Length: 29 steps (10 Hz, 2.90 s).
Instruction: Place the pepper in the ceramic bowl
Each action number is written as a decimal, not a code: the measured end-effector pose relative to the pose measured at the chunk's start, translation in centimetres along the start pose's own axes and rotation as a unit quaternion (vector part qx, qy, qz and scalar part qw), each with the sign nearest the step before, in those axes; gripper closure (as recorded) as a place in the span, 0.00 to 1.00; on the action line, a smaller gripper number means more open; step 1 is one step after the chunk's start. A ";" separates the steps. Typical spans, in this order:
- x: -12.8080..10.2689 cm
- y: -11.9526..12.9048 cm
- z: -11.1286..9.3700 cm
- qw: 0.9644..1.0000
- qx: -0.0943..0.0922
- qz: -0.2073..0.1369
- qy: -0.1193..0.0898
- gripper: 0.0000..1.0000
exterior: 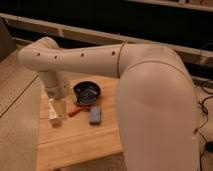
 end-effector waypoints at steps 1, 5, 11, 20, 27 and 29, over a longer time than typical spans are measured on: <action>-0.2 0.3 -0.3 0.999 0.006 -0.034 0.003 0.35; -0.4 0.6 -0.6 0.996 0.018 -0.087 0.010 0.35; -2.9 -3.4 -1.8 0.967 0.107 -0.221 -0.066 0.35; -1.3 -2.4 4.8 0.953 0.030 -0.258 -0.156 0.35; 1.5 -7.5 5.6 0.960 0.088 -0.241 -0.110 0.35; 1.0 -9.5 5.9 0.954 0.114 -0.254 -0.112 0.35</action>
